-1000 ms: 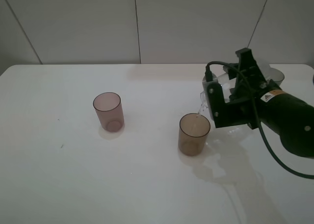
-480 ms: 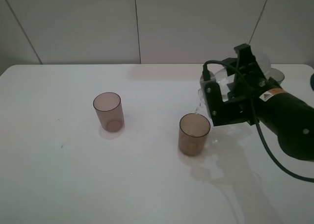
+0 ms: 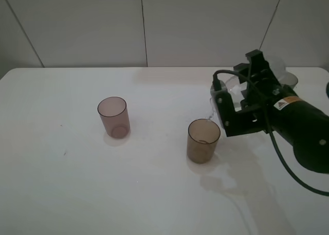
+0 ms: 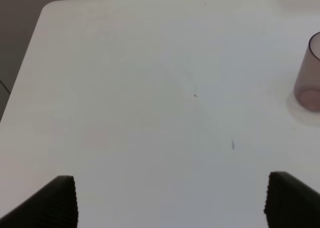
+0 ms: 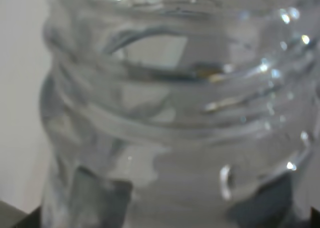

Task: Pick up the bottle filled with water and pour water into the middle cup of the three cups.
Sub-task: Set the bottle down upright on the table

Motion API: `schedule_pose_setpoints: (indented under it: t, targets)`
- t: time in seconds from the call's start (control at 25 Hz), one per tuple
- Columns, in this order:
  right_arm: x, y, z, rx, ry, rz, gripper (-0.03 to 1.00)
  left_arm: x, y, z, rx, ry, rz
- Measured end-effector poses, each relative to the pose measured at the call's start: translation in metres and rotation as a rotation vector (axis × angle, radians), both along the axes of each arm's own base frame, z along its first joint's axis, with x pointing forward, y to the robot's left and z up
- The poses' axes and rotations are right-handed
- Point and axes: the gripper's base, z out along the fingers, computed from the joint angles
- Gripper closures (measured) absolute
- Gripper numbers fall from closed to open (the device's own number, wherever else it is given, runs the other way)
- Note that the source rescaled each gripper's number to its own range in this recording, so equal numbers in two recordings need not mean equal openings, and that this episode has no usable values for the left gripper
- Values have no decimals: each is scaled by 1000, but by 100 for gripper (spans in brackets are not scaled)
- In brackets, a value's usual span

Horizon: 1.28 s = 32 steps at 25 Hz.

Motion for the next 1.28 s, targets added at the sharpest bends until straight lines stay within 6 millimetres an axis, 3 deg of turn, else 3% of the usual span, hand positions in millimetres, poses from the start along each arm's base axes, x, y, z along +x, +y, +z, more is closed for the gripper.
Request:
schedule_pose_setpoints:
  t: [0.6,1.28]
  targets:
    - [-2,-2,0,-20,-18,1,95,0,0,0,0,0,0]
    - [-8,19,-9,-102,-85,77,95,0,0,0,0,0,0]
